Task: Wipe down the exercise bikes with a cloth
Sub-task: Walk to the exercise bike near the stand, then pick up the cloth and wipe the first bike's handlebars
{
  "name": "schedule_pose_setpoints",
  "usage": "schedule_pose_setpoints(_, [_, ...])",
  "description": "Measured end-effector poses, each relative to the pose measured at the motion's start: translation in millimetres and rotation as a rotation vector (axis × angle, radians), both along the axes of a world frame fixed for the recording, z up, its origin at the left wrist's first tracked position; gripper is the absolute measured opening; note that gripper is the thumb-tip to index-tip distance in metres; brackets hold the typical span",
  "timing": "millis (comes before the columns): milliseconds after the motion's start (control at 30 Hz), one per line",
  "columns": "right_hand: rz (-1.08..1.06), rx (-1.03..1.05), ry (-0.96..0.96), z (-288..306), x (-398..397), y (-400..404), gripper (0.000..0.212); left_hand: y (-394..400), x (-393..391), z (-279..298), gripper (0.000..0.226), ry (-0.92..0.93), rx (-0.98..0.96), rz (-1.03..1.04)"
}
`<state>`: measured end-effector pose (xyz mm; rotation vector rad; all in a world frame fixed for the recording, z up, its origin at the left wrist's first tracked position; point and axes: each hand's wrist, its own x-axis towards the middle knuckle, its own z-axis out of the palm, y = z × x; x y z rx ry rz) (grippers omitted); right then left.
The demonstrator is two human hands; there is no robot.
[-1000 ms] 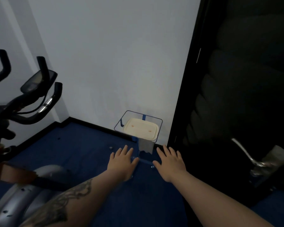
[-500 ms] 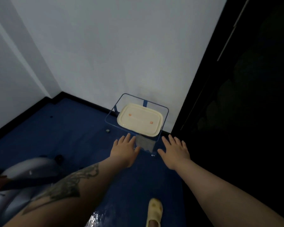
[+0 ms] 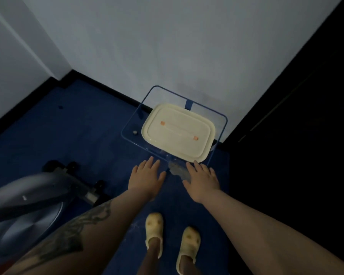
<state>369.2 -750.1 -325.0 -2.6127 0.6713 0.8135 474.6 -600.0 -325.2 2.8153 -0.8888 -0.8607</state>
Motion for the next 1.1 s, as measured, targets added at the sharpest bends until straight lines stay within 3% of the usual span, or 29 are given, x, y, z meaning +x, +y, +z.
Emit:
schedule_pose_setpoints(367, [-0.101,0.047,-0.026,-81.6,41.8,1.5,0.054,10.4,24.1,-83.1,0.059,0.136,0.099,0.005])
schedule_pose_setpoints(467, [-0.216,0.035,-0.101,-86.1,45.6,3.7,0.034,17.6,26.5,-91.6,0.059,0.157,0.120,0.012])
schedule_pose_setpoints(533, [-0.178,-0.022,-0.079,-86.8,49.3,2.6,0.019,19.2,29.7,-92.9,0.059,0.162,0.113,0.017])
schedule_pose_setpoints(733, [-0.070,-0.094,0.023,-72.4,58.0,-6.1,0.017,26.9,36.6,-84.4,0.059,0.201,0.121,0.021])
schedule_pose_setpoints(967, [-0.057,-0.068,-0.170,-18.2,56.8,16.8,0.014,60.8,42.1,-43.5,0.056,0.247,0.143,0.134])
schedule_pose_setpoints(1100, [0.024,-0.006,-0.212,13.9,53.6,39.9,0.012,98.6,28.9,-14.5,0.057,0.265,0.108,0.303])
